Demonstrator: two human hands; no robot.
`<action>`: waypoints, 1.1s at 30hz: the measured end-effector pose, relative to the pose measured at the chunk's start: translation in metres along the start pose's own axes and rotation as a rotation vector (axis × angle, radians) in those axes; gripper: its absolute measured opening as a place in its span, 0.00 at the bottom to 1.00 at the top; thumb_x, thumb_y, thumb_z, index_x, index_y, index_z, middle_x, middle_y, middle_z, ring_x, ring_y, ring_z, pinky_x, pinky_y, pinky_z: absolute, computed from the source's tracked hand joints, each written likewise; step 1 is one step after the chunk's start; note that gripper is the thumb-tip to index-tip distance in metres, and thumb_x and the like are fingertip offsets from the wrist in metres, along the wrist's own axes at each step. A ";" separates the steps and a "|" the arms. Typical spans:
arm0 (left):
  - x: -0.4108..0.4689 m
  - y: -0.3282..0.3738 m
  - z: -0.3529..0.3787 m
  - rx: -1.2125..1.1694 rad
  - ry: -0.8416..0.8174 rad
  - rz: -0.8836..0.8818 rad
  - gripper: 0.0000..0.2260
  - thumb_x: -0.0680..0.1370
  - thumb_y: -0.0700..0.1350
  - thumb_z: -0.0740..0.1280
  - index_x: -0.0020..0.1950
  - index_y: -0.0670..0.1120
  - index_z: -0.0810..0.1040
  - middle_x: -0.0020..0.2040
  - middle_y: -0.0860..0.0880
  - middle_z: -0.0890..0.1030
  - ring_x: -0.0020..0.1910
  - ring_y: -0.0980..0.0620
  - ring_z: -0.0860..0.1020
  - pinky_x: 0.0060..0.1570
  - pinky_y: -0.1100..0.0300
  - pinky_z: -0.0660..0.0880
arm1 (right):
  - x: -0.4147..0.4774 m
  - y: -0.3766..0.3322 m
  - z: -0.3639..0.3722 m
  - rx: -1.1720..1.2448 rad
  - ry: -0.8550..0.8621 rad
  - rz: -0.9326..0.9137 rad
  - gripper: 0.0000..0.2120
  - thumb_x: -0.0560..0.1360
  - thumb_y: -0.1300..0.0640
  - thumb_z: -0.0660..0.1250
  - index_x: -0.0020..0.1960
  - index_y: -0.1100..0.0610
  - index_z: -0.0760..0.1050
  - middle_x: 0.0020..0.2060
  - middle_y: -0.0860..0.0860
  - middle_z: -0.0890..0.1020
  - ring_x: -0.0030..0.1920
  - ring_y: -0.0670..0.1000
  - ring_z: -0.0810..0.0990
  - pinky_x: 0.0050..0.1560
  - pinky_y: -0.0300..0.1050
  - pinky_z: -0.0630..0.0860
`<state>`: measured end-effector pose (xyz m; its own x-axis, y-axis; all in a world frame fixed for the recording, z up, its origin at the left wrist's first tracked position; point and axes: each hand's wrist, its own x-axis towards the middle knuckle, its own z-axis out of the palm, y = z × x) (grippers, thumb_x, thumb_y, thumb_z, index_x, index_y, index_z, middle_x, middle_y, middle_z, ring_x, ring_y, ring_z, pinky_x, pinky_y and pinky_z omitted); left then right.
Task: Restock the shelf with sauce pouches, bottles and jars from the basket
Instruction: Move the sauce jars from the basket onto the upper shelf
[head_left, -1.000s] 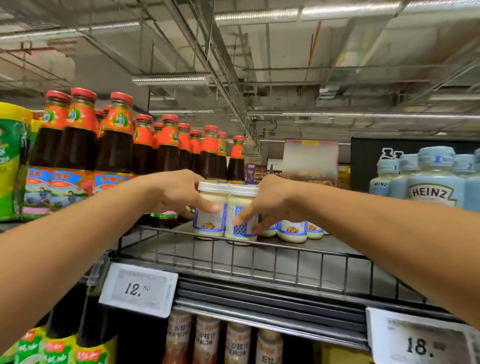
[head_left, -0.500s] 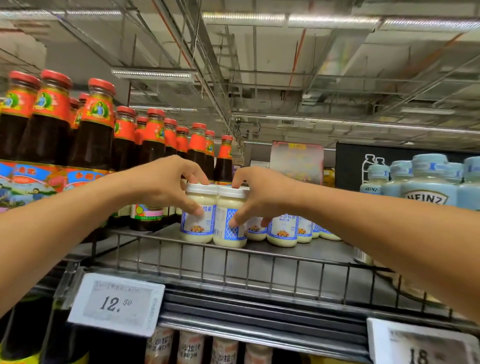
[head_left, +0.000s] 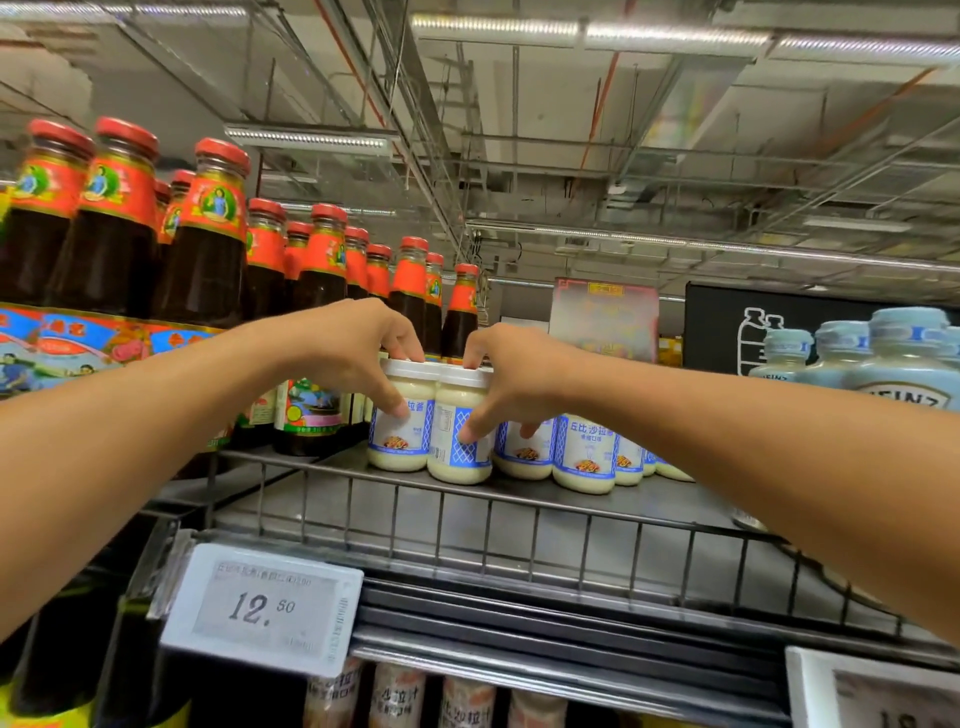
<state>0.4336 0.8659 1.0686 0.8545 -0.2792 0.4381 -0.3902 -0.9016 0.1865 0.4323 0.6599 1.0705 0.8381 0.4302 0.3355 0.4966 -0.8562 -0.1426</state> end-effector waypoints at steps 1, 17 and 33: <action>0.000 0.000 0.000 -0.004 -0.004 0.000 0.21 0.64 0.52 0.82 0.54 0.58 0.79 0.54 0.61 0.80 0.56 0.53 0.79 0.55 0.47 0.79 | 0.000 0.000 0.000 -0.004 0.000 0.000 0.31 0.63 0.54 0.84 0.59 0.55 0.70 0.50 0.53 0.74 0.36 0.53 0.81 0.23 0.39 0.76; -0.007 -0.009 0.006 -0.115 0.009 0.044 0.22 0.69 0.53 0.79 0.61 0.57 0.78 0.55 0.55 0.79 0.47 0.57 0.79 0.52 0.53 0.77 | 0.001 0.003 0.002 -0.174 0.081 -0.027 0.31 0.67 0.38 0.77 0.56 0.59 0.72 0.44 0.55 0.78 0.32 0.51 0.82 0.22 0.42 0.75; -0.007 -0.026 0.016 -0.443 -0.023 0.037 0.18 0.74 0.41 0.76 0.61 0.57 0.81 0.54 0.48 0.83 0.40 0.58 0.81 0.40 0.66 0.78 | -0.003 0.007 -0.012 -0.186 0.063 -0.048 0.26 0.69 0.45 0.78 0.56 0.61 0.75 0.43 0.59 0.83 0.31 0.52 0.83 0.23 0.38 0.76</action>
<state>0.4429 0.8862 1.0466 0.8428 -0.3204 0.4324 -0.5254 -0.6638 0.5323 0.4301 0.6495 1.0793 0.7956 0.4581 0.3965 0.4806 -0.8757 0.0474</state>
